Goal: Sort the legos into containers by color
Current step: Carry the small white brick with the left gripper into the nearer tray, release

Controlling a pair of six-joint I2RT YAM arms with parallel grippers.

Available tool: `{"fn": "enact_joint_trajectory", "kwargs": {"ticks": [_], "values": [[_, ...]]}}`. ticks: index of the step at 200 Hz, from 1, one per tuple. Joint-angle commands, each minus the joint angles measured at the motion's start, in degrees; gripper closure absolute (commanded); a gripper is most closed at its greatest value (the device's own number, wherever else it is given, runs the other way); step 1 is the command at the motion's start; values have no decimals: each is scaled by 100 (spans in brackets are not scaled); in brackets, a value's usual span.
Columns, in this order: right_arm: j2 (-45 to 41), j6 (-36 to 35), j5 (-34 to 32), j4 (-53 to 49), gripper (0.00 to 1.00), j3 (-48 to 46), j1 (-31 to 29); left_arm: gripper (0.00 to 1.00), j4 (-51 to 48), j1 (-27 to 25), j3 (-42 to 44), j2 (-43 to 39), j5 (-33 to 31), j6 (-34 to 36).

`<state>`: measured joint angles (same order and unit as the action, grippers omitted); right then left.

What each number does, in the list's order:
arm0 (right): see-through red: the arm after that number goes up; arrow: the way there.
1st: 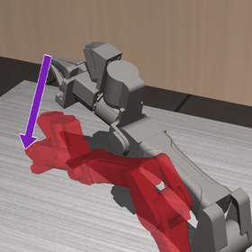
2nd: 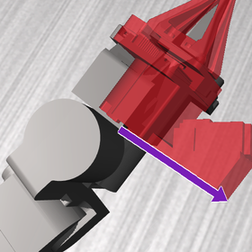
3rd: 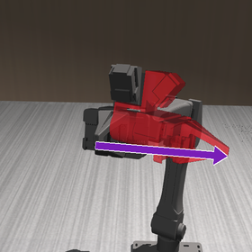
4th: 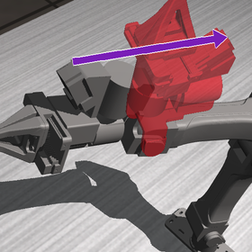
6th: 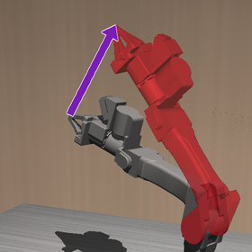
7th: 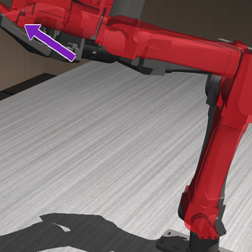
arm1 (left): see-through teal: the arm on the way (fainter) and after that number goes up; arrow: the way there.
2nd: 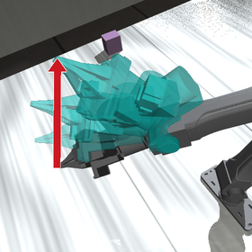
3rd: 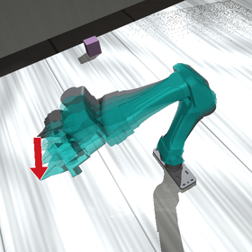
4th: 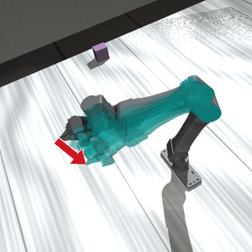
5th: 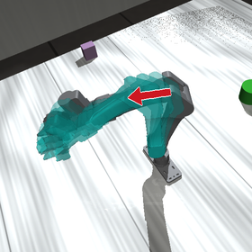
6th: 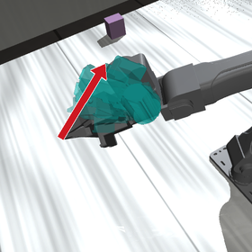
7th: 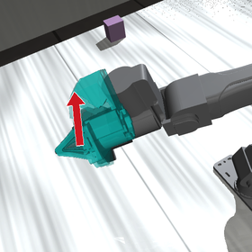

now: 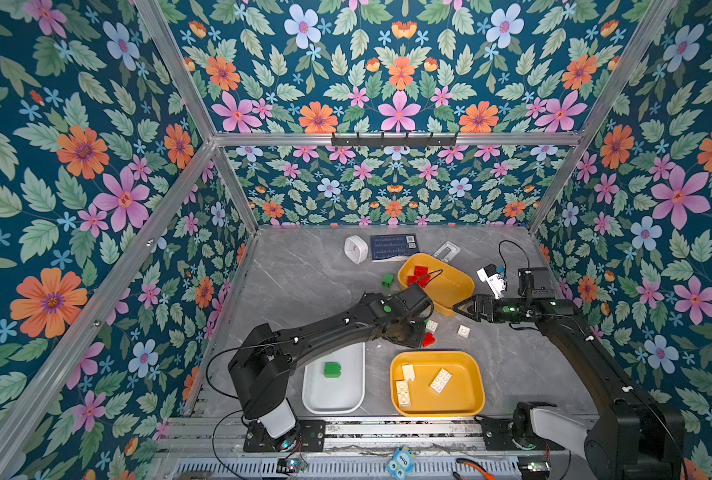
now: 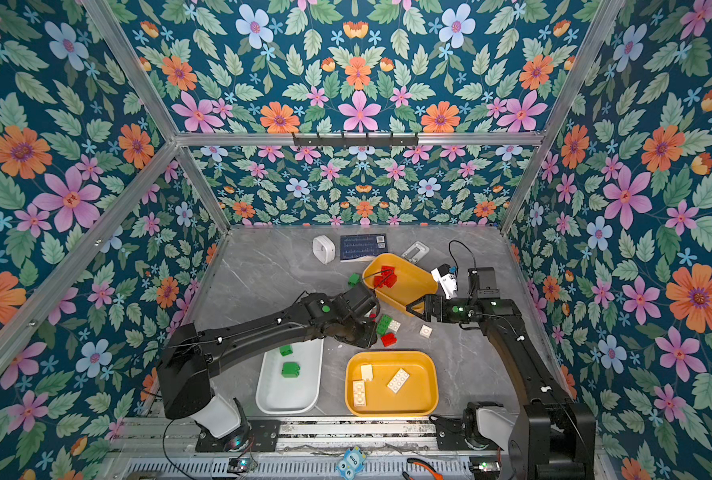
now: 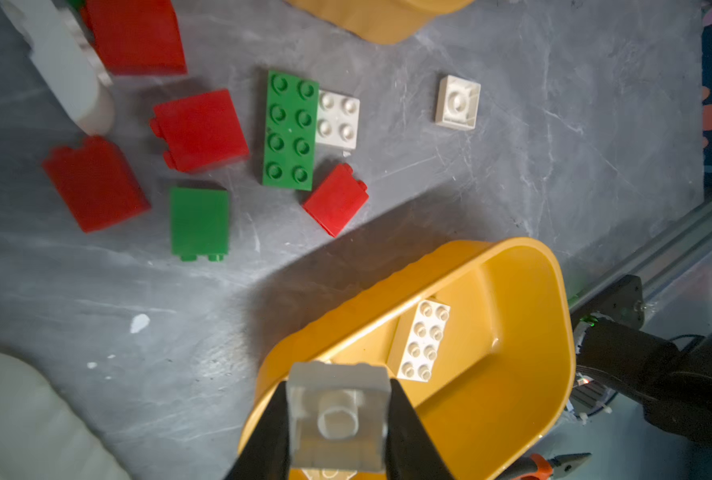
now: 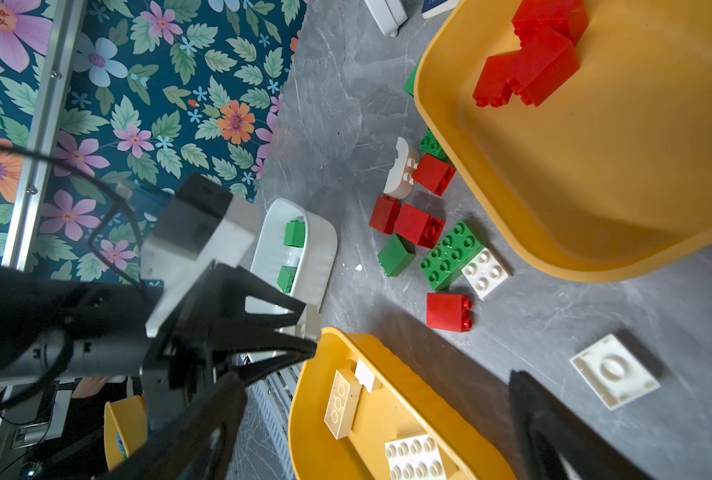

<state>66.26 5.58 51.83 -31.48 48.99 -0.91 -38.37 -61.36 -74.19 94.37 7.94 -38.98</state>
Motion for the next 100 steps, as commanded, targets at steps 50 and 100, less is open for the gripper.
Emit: {"fn": "enact_joint_trajectory", "kwargs": {"ticks": [50, 100], "values": [[-46, -163, -8, -85, 1, -43, 1, 64, 831, -577, 580, 118, 120, -514], [-100, -139, -26, -85, 1, -77, 5, 41, 438, -540, 283, 126, -3, -230]]}}
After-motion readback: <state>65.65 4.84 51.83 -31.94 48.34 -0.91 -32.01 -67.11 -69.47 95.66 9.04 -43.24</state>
